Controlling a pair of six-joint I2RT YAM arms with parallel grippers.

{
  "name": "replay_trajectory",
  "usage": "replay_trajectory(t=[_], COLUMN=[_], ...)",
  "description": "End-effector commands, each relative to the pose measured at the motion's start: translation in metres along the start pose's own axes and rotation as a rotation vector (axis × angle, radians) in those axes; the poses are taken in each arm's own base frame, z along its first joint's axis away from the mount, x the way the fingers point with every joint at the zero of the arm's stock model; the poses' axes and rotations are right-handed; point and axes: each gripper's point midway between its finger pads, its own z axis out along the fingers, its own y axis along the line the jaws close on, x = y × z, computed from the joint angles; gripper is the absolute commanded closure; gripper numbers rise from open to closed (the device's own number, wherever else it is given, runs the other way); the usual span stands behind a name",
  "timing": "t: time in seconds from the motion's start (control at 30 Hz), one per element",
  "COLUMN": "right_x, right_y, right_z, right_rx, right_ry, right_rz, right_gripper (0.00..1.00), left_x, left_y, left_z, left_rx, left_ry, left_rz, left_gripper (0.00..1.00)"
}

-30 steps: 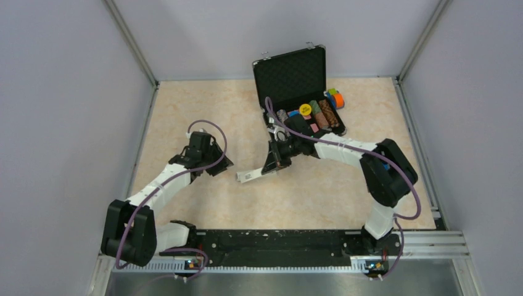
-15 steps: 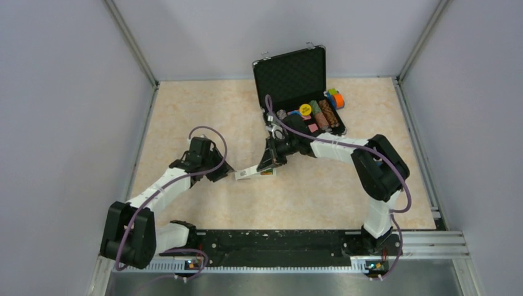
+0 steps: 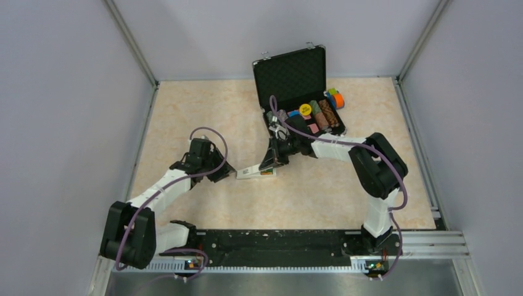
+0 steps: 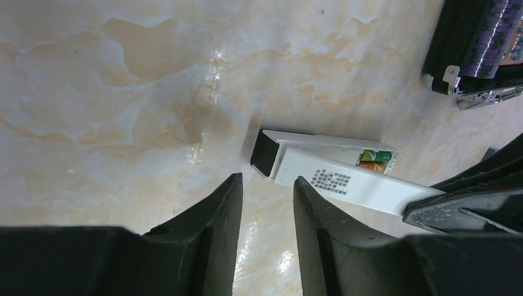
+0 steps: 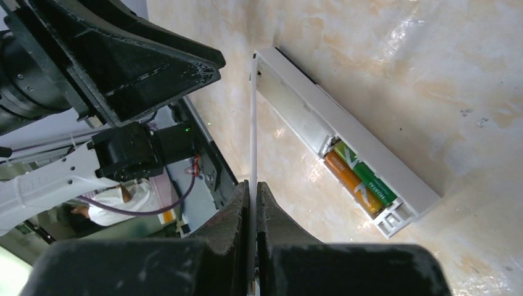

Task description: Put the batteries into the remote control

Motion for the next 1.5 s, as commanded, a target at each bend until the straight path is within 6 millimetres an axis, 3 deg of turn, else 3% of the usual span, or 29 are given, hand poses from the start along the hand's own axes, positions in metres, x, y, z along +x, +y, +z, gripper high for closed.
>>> replay_trajectory(t=[0.0,0.33,0.6,0.8,1.2,1.47], right_x=[-0.003,-0.001,-0.008,-0.012,-0.011,-0.008], right_y=[-0.014,-0.033,0.003,0.010,0.005,-0.013], right_z=[0.003,0.003,-0.005,-0.009,-0.008,-0.004], right_rx=[0.025,0.076,-0.071,-0.125,-0.132,-0.067], right_ry=[-0.023,-0.040,-0.055,-0.072,-0.072,-0.056], right_rz=[0.010,0.061,0.011,0.037,0.061,0.089], right_gripper=[1.00,1.00,1.00,1.00,1.00,1.00], left_x=[-0.004,0.001,-0.001,-0.004,-0.003,-0.006], left_y=[-0.011,-0.007,-0.007,-0.010,-0.007,-0.009], left_z=[0.002,0.008,0.011,0.013,0.017,0.018], left_rx=[0.063,0.061,0.056,0.059,0.046,0.047], left_ry=[-0.017,0.001,0.002,-0.005,0.007,0.001], left_rz=[0.001,-0.002,0.000,0.001,0.002,0.006], left_gripper=[0.59,0.58,0.58,0.58,0.58,0.58])
